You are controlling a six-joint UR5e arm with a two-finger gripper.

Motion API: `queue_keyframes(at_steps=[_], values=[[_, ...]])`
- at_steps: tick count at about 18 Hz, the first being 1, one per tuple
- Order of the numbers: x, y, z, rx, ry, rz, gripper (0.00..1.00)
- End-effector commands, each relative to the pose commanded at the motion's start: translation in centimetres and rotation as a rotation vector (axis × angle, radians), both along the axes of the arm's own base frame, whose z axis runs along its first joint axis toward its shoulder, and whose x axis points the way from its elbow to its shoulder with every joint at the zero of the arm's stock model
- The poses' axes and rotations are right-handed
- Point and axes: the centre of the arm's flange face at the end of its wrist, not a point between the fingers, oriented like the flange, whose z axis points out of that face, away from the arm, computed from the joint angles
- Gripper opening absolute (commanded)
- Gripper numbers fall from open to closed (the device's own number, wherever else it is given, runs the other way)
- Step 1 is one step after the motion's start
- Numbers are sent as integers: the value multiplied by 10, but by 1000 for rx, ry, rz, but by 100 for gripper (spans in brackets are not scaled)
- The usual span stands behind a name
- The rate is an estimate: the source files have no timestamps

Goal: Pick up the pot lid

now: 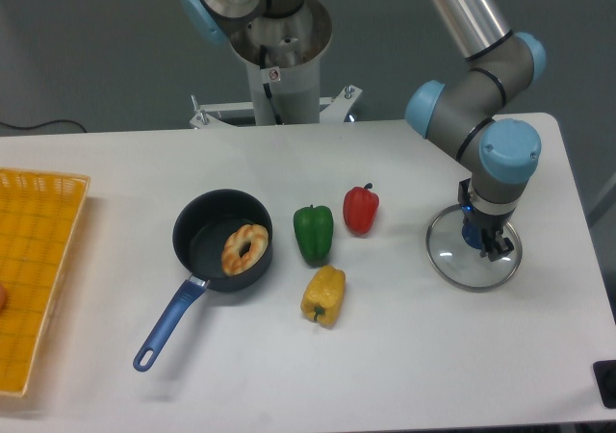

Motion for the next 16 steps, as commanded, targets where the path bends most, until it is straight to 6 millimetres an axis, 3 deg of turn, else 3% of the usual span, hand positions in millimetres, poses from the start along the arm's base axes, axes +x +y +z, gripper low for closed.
queue_keyframes(at_steps=[16], values=[[1,-1,38,0,4,11,60]])
